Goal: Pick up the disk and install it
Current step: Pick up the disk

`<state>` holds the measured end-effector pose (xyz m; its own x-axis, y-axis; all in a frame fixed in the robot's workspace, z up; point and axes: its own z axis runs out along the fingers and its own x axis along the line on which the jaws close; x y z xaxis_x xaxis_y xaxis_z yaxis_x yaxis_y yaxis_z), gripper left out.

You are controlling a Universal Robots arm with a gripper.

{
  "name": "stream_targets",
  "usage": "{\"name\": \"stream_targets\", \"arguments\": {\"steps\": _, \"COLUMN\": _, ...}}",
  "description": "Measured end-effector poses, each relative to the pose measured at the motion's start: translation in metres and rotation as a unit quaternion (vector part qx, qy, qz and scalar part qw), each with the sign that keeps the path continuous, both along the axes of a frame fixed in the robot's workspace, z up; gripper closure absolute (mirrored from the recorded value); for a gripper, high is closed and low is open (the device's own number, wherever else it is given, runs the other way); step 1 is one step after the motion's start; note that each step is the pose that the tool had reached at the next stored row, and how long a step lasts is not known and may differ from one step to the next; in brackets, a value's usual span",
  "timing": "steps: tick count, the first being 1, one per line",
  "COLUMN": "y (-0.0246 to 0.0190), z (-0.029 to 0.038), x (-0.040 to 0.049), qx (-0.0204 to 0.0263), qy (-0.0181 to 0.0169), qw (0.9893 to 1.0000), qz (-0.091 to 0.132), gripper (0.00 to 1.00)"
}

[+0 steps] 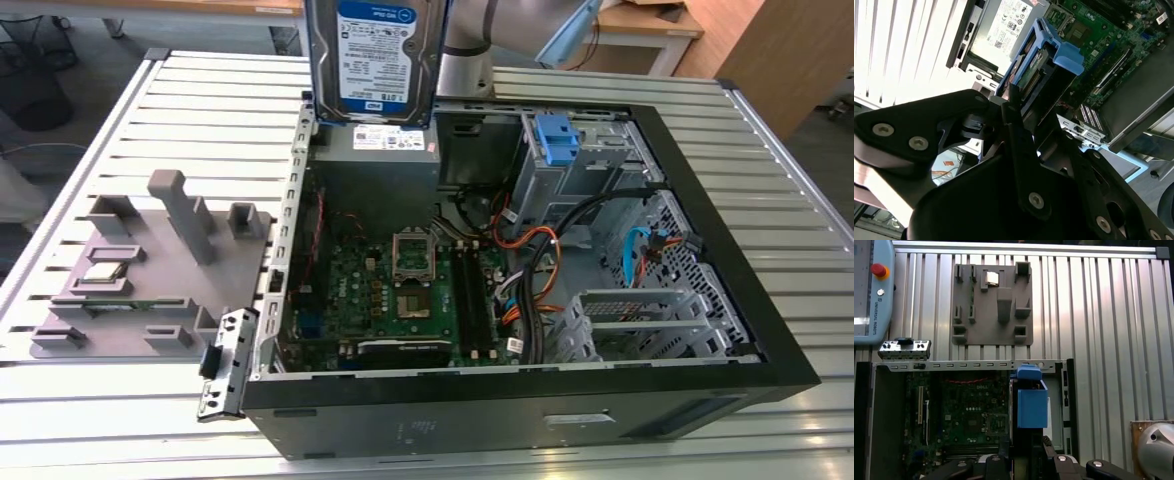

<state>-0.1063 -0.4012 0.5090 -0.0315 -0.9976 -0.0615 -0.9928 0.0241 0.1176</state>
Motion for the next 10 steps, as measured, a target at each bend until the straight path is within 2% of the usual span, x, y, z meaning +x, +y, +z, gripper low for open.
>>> {"name": "stream_targets", "arguments": {"steps": 7, "y": 0.0, "z": -0.0015, "x": 0.0, "qx": 0.0, "qy": -0.008, "qw": 1.0, "qz": 0.0, "gripper": 0.65}}
{"name": "stream_targets", "arguments": {"steps": 10, "y": -0.0001, "z": -0.0018, "x": 0.0, "qx": -0.0004, "qy": -0.009, "qw": 1.0, "qz": 0.0, "gripper": 0.65}}
